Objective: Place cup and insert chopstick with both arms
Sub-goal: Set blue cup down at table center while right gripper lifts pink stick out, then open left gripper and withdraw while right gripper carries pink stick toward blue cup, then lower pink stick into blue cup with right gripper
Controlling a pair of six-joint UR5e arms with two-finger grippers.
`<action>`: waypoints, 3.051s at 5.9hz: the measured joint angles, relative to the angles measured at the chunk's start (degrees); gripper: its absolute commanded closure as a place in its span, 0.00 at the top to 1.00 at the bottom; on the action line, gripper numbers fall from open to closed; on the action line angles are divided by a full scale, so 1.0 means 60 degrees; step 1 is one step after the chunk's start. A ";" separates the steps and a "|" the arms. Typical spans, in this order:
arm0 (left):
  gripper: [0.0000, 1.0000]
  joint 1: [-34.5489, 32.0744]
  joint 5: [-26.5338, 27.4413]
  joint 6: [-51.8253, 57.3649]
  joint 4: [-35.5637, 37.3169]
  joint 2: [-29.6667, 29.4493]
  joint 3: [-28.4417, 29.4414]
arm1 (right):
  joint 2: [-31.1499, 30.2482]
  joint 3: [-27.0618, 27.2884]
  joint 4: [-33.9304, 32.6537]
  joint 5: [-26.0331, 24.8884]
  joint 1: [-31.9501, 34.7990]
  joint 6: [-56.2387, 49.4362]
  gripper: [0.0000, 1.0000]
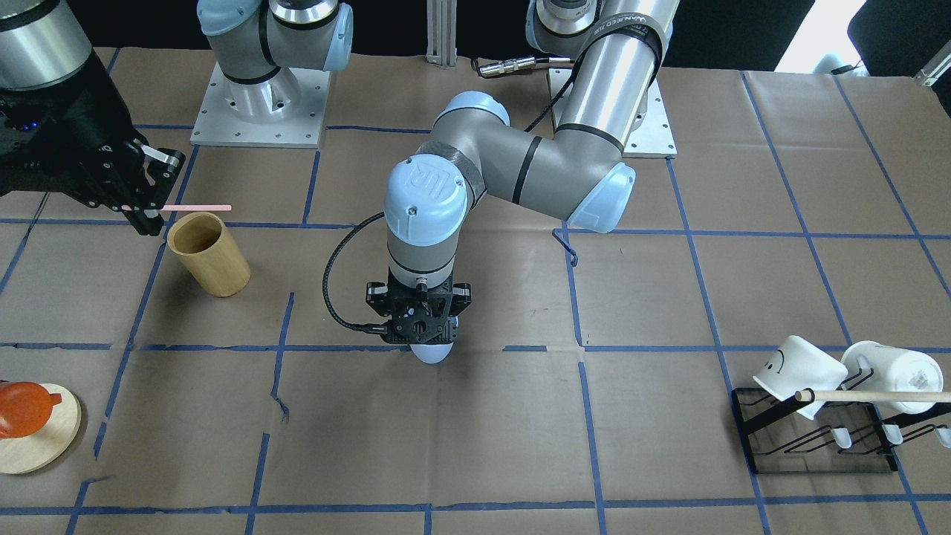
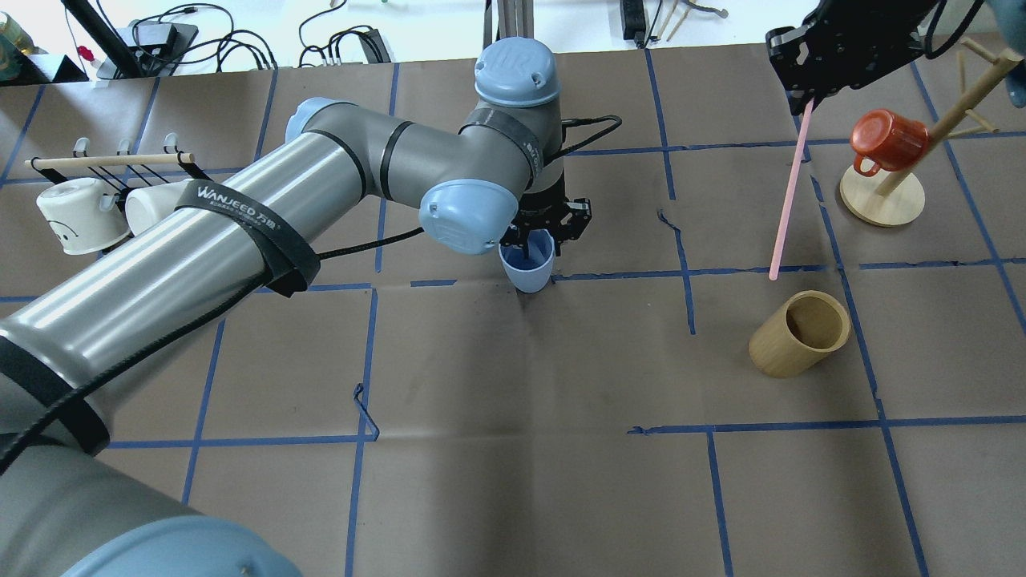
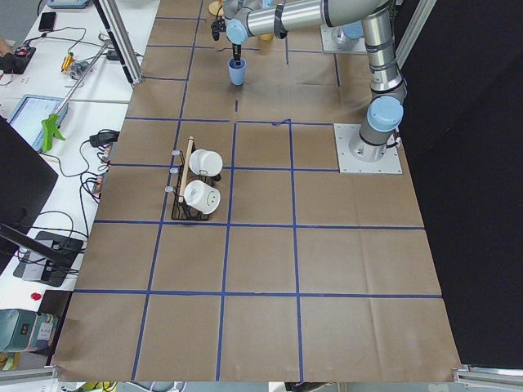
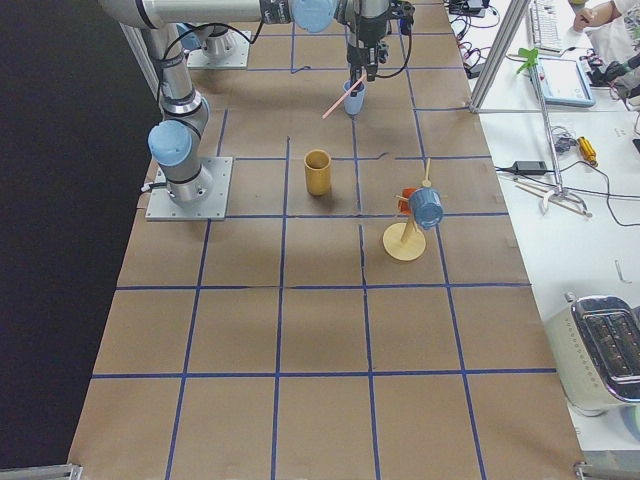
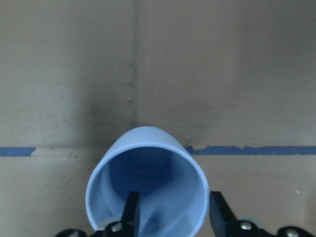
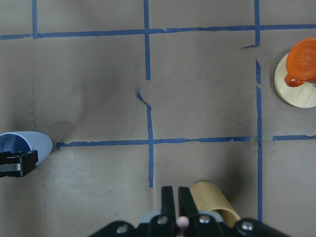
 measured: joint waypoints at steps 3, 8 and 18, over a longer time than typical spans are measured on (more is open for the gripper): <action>0.99 0.0812 -0.0029 0.0083 -0.1168 0.1180 0.0274 | 0.0285 -0.0307 0.0069 0.0007 0.0403 0.0581 0.07; 0.98 0.3163 0.0202 0.1788 -0.2941 0.3388 0.0295 | 0.3077 -0.3485 -0.0106 -0.0457 0.2705 0.2892 0.07; 0.99 0.3694 0.0778 0.2855 -0.3967 0.4008 0.0015 | 0.3941 -0.0999 -0.3409 -0.0773 0.4018 0.4621 1.00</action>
